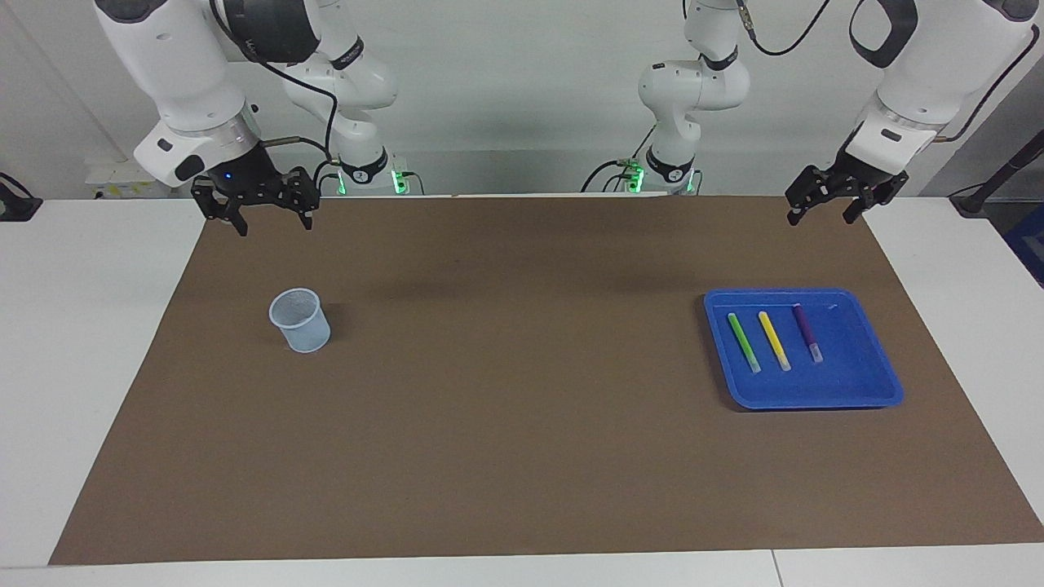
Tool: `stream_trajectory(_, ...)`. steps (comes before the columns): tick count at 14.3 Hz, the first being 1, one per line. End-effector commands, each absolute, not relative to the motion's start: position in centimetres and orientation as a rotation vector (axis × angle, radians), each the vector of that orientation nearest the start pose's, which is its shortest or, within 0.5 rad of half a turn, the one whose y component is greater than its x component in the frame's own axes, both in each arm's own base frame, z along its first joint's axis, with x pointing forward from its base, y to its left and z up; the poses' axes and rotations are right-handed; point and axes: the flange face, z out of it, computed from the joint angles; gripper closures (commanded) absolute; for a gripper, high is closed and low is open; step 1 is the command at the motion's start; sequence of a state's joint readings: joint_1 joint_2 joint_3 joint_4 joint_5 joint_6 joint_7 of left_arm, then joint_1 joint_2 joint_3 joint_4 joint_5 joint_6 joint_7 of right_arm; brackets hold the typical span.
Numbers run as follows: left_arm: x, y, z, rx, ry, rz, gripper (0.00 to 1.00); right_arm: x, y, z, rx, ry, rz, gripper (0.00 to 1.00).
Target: Transfer and insert pens with both arms
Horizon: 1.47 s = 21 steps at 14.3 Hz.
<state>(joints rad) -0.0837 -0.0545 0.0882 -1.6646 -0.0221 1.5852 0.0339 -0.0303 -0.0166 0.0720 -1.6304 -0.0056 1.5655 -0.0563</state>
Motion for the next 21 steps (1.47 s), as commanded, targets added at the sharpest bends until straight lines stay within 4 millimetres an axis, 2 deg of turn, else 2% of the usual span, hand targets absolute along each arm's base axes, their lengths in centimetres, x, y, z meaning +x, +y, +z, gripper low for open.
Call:
stream_trajectory(1,53.9,0.2,61.2,-3.177,0.028,0.029,0.0,54.4,1.9,60.8,-3.145,-0.164,0.073,0.0)
stream_trajectory(12,53.8,0.5,61.2,-3.177,0.021,0.033,0.0,54.4,1.9,60.8,-3.145,-0.164,0.073,0.0)
stream_trajectory(14,53.7,0.8,61.3,-3.178,0.014,0.028,0.0,54.4,1.9,60.8,-3.145,-0.164,0.073,0.0)
stream_trajectory(16,53.6,2.0,61.3,-3.178,-0.02,0.035,0.0,54.4,1.9,60.8,-3.145,-0.164,0.073,0.0)
stream_trajectory(21,53.4,2.0,62.1,-3.178,-0.025,0.006,0.0,54.4,1.9,60.8,-3.145,-0.164,0.073,0.0)
